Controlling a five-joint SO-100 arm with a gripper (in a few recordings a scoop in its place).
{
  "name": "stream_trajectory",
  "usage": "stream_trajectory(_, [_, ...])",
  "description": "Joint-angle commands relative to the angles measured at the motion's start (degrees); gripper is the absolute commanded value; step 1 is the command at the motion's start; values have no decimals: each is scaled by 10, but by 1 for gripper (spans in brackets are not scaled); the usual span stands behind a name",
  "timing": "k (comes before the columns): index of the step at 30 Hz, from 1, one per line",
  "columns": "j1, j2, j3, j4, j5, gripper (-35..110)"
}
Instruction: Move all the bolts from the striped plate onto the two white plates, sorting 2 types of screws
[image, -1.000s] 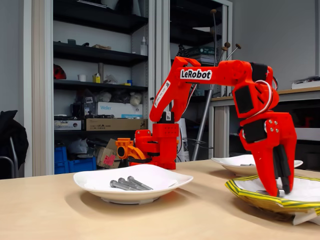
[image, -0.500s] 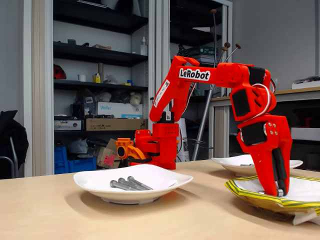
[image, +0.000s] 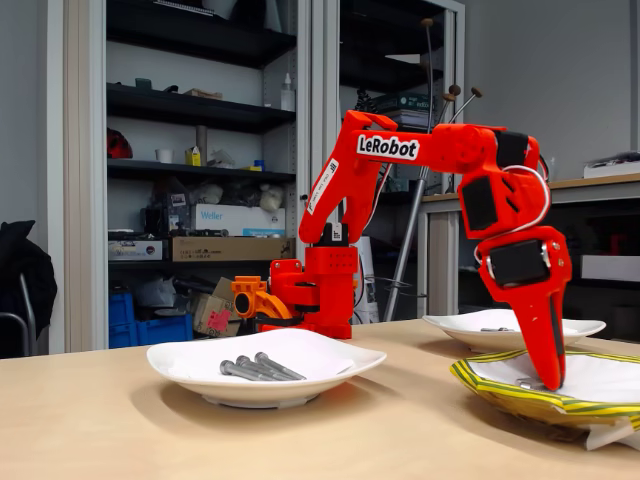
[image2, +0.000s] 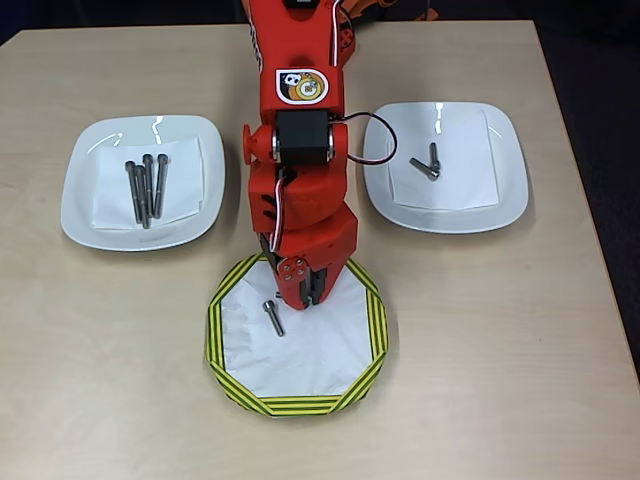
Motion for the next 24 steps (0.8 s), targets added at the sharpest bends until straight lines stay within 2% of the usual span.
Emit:
stream_trajectory(1, [3,3,-40,43,-17,0])
stream_trajectory(3, [5,-4,-74,65,-18,0])
stream_trajectory(6, [4,-5,-105,70,-73,13])
stream_trajectory(9, [4,-4,-114,77,-113,16])
stream_trajectory(24, [31,-8,-71,53,-252,14])
